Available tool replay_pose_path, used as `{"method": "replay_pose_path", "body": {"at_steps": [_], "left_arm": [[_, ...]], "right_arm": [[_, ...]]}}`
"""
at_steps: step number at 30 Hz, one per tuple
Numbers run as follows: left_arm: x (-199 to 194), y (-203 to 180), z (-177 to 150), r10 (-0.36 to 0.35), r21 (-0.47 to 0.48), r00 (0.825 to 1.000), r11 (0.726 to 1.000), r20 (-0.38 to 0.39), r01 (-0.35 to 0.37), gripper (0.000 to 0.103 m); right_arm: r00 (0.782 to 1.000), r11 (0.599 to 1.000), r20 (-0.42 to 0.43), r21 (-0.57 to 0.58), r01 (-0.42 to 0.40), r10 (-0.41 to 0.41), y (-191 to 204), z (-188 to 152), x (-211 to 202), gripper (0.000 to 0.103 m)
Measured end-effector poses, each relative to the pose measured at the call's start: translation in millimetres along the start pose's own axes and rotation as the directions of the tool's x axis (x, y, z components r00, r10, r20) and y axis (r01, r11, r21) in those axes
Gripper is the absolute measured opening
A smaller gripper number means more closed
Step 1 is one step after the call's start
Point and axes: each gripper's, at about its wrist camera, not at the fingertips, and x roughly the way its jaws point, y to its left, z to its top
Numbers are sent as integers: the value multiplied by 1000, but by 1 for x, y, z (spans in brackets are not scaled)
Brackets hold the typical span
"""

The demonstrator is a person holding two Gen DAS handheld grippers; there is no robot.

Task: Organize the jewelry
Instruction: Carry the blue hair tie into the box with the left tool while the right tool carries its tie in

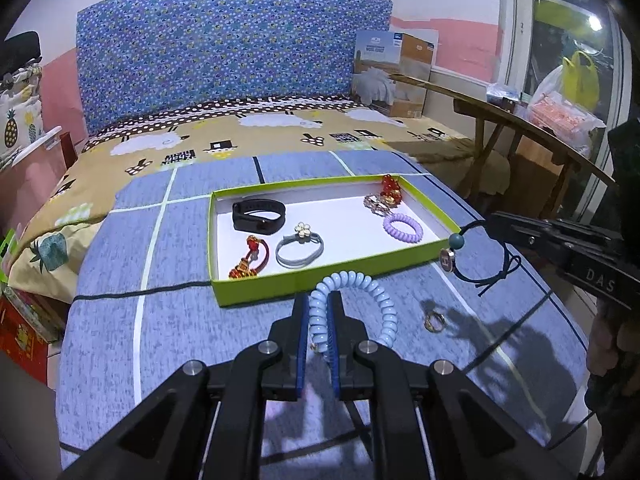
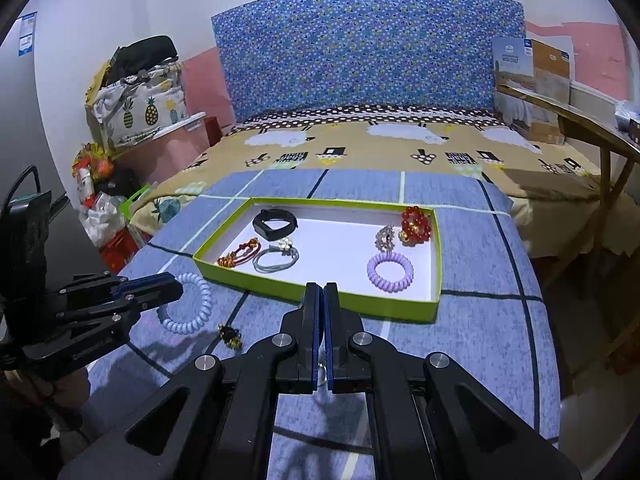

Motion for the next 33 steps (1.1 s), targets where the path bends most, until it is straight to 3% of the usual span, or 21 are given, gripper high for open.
{"method": "replay_pose_path", "body": {"at_steps": [20,33], "left_arm": [[57,13,58,31,2,999,1000,26,-31,9],[117,24,81,44,14,999,999,-31,-43,9]], "right_arm": [[1000,999,-21,48,-22,23,-25,36,61,1],[996,994,-72,103,-38,45,-45,37,106,1]]}}
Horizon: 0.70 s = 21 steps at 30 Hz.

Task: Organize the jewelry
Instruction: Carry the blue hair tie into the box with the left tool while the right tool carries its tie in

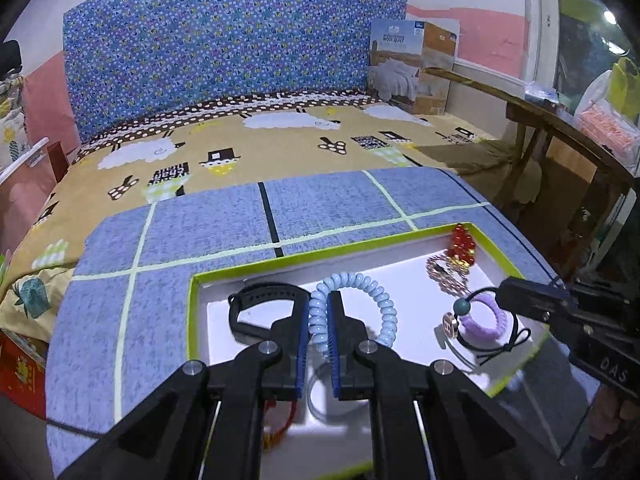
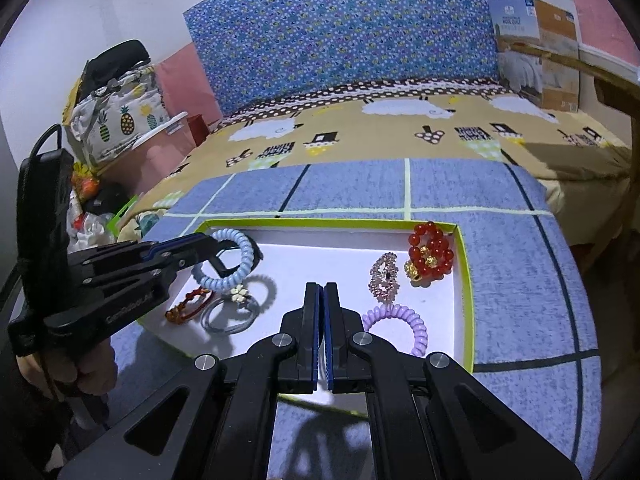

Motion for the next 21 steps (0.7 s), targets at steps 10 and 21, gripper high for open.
{"method": "replay_pose_path", "body": {"at_steps": [10,21], "left_arm": [[37,-6,9,2,23,998,1000,-56,0,9],[47,-8,7,-12,14,995,1000,-98,14,10]], "right_arm": [[998,999,-44,26,36,-34,-17,-2,24,2],[996,997,-59,24,73,-71,-24,-4,27,11]]}}
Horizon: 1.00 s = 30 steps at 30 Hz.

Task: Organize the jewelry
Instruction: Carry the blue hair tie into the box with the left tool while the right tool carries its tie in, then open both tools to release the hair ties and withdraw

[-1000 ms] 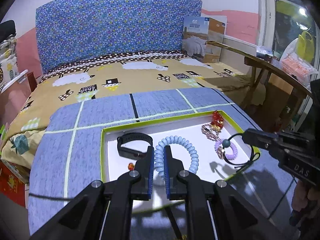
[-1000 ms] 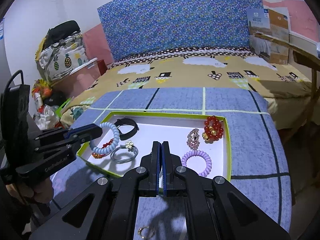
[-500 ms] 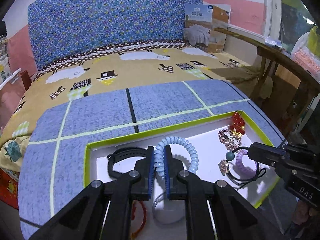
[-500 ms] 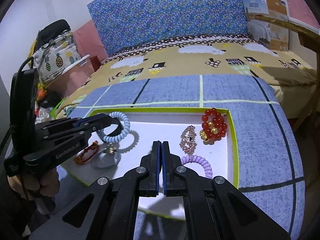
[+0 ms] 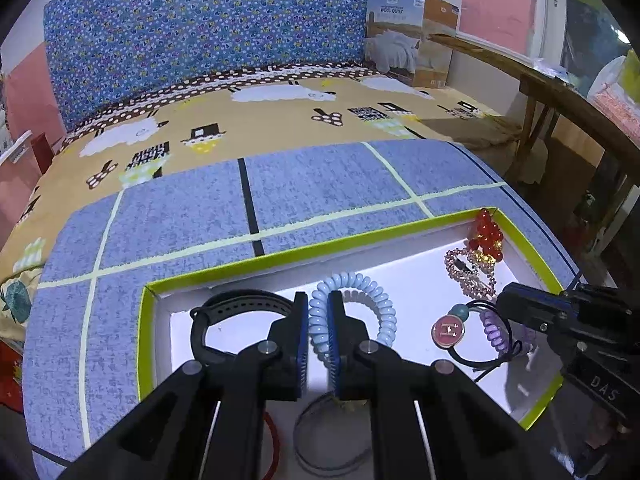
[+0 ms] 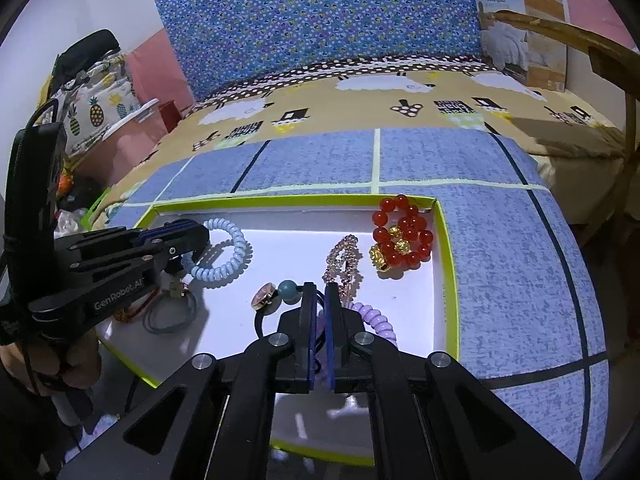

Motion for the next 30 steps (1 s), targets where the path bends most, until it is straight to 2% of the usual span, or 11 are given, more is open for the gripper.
{"method": "replay_pose_path", "body": {"at_steps": [3,6,9,19,27,29,30], "left_arm": [[0,0,-1,2,2,1000,1000,3,-2,12],[0,1,-2,-6,-8,1000,1000,0,6,20],[-4,3,-6,-10,-30,1000,999,-1,10,20],[-65,7,-31,-4,-60,996,998,94,9,20],[-109,4,-67,4,-96,992,995,126,8,20],[-117,4,-77,7,-102,992,995,127,6,20],[-121,4,-81,10,-106,992,994,125,4,20]], "right_arm": [[1000,1000,7,-5,3,-3,1,-1,-4,14],[1000,1000,17,-8,8,-8,1,-2,-8,14],[999,1000,28,-14,15,-15,4,-3,-17,14],[997,998,77,-64,3,2,25,-28,-61,15],[996,995,85,-92,-22,30,44,-66,-96,16],[996,995,89,-95,-24,32,48,-75,-105,20],[995,995,92,-96,-24,33,49,-78,-109,29]]}}
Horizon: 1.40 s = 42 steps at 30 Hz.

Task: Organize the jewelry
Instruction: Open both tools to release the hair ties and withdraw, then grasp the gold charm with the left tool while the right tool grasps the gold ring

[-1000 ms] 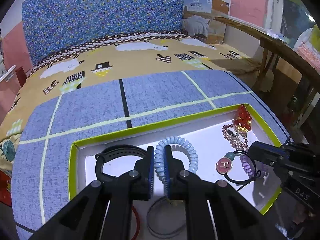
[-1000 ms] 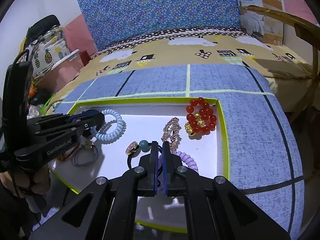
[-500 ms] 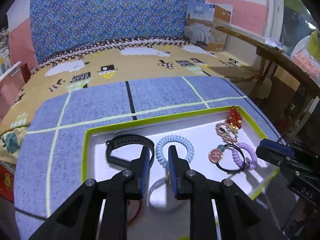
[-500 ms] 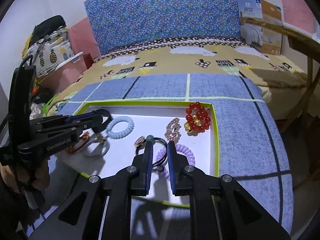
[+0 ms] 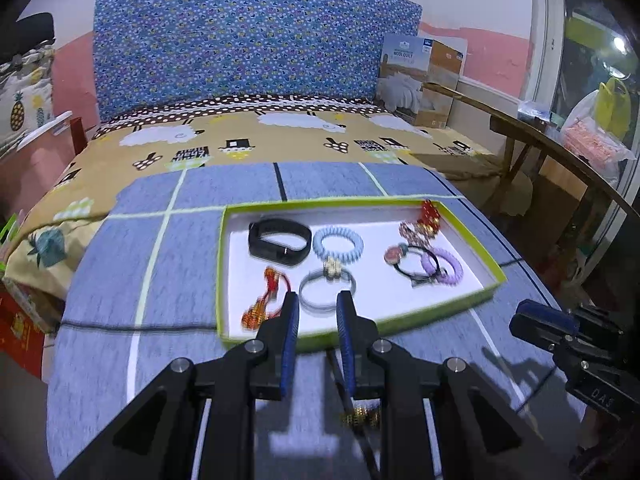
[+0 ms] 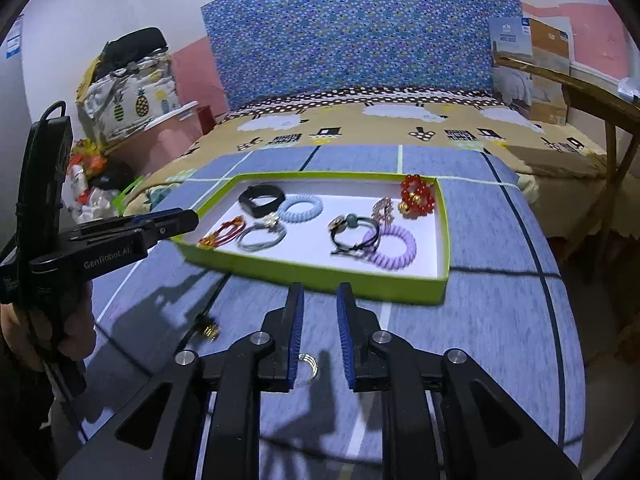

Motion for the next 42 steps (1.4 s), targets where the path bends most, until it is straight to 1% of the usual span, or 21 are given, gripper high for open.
{"method": "replay_pose_path", "body": {"at_steps": [1,2,5,13,19,23,28,35,42], "left_arm": [[-5,1,-4,4,-4,1000,1000,-2,-4,20],[-9,1,-9,4,-7,1000,1000,-2,-4,20],[-20,1,-21,11,-8,1000,1000,-6,-11,20],[-46,-1,-53,22,4,1000,1000,-8,-22,20],[-54,-1,-70,8,2,1000,1000,-25,-8,20],[-54,-4,-73,-5,7,1000,1000,-31,5,22],[-50,-9,-74,-20,13,999,1000,-39,20,28],[-41,-12,-73,-27,13,998,1000,-61,28,29],[-30,-16,-68,-35,20,997,999,-75,37,30]], "right_arm": [[1000,1000,5,2,-1,1,2,-4,-5,38],[1000,1000,8,4,-5,5,4,-8,-9,39],[1000,1000,6,2,-15,15,10,-17,-18,39],[1000,1000,-24,-11,-11,11,22,-41,-30,39],[999,1000,-46,-2,-11,10,23,-52,-32,39],[998,1000,-54,-8,-8,8,25,-54,-31,39],[998,1000,-61,-8,-2,2,24,-54,-27,39],[997,1000,-78,-11,9,-10,23,-53,-16,39],[995,999,-95,-40,27,-31,25,-49,-4,39]]}}
